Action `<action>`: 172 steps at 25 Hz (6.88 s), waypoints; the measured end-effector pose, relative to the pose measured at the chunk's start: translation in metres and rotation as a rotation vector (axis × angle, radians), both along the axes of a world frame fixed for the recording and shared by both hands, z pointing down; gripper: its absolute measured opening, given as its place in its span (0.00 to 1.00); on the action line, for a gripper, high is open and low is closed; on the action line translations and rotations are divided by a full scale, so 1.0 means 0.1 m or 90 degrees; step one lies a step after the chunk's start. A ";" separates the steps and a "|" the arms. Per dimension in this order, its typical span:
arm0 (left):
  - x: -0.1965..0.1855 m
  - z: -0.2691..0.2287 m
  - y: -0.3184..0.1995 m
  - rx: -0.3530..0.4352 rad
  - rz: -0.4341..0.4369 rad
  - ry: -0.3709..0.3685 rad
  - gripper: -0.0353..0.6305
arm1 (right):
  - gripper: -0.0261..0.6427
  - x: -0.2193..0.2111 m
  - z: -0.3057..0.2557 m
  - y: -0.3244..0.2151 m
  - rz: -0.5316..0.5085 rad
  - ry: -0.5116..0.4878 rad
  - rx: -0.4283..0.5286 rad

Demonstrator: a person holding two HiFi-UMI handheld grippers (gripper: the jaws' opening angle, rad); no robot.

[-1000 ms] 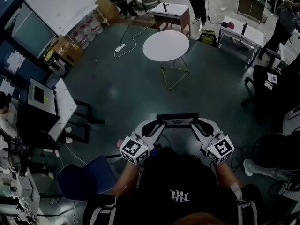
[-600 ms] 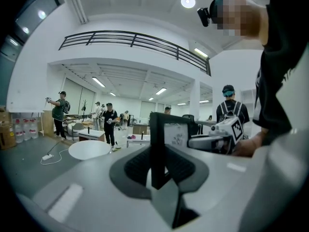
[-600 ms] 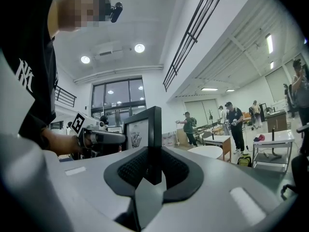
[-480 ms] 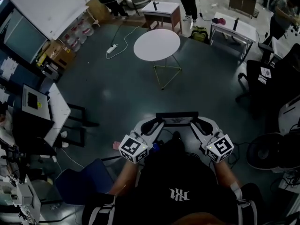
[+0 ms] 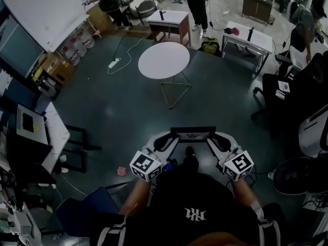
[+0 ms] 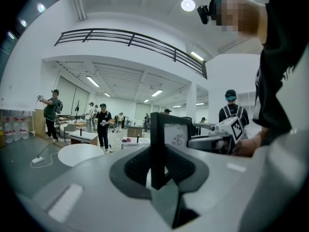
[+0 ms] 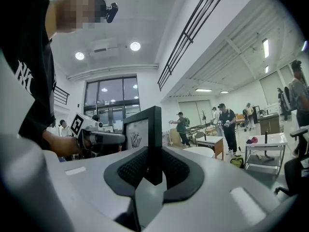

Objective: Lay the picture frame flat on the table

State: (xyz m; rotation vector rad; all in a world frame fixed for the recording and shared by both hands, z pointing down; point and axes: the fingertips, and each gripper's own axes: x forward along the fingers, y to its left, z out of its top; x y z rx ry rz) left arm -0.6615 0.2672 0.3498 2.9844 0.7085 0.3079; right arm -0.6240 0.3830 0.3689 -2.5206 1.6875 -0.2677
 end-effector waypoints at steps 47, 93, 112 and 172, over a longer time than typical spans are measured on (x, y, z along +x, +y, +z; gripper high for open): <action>3.22 0.15 -1.26 -0.057 -0.024 0.010 0.17 | 0.16 3.27 0.02 -1.27 -0.010 0.000 -0.038; 6.78 0.26 -1.45 -0.022 -0.296 -0.059 0.17 | 0.16 7.22 0.23 -1.71 -0.289 -0.039 -0.020; 7.94 0.30 -3.00 -0.023 -0.324 -0.035 0.17 | 0.16 8.44 0.22 -3.32 -0.335 0.000 -0.046; 8.24 4.61 -5.33 -0.214 -0.857 -0.383 0.21 | 0.17 9.06 4.50 -6.44 -0.725 -0.218 -0.464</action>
